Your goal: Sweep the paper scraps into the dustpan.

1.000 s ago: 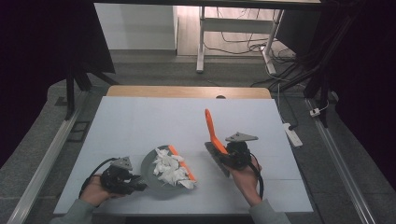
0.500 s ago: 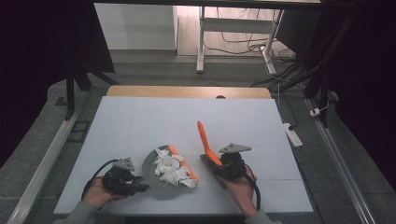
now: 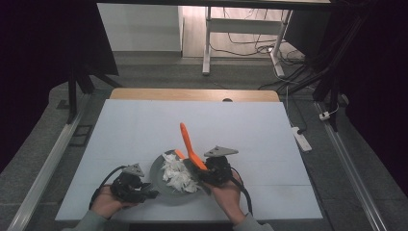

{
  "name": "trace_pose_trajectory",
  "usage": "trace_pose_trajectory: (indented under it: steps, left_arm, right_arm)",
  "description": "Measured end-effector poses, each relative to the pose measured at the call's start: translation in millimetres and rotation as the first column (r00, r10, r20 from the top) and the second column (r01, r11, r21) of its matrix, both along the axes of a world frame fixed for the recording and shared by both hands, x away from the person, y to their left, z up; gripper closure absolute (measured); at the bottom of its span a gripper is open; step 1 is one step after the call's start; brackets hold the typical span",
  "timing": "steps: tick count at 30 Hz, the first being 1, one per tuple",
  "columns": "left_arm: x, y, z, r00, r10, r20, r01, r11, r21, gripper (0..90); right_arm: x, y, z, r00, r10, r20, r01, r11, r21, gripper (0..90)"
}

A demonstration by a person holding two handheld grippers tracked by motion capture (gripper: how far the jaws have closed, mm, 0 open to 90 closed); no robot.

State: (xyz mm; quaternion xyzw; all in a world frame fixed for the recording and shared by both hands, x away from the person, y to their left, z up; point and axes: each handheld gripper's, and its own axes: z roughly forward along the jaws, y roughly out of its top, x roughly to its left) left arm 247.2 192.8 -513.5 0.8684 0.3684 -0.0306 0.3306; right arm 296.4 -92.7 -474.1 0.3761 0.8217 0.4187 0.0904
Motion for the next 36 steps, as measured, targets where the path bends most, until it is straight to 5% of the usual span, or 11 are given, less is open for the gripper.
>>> trace_pose_trajectory:
  steps: [8, 19, 28, 36]
  left_arm:
    - [0.9, 1.8, -1.3, 0.9999, -0.01, -0.002, 0.01, 0.9999, -0.004, 61.4]
    - [2.4, 5.5, -2.4, 0.9998, -0.022, 0.001, 0.022, 0.9997, -0.005, 61.4]
    - [2.6, 7.0, -3.9, 0.9995, -0.032, 0.003, 0.032, 0.9995, -0.005, 61.4]
    - [2.6, 7.7, -3.4, 0.9994, -0.035, 0.004, 0.035, 0.9994, -0.004, 61.4]
  right_arm:
    - [3.9, 25.4, 6.0, 0.9981, 0.059, 0.018, -0.06, 0.998, 0.027, 70.2]
    - [28.1, -14.4, 23.7, 0.9974, -0.032, 0.064, 0.029, 0.998, 0.052, 70.2]
    - [65.4, -21.3, 1.4, 0.9965, -0.065, 0.052, 0.067, 0.997, -0.026, 70.3]
    - [78.3, -10.4, -15.8, 0.9966, -0.075, 0.036, 0.077, 0.994, -0.078, 70.3]
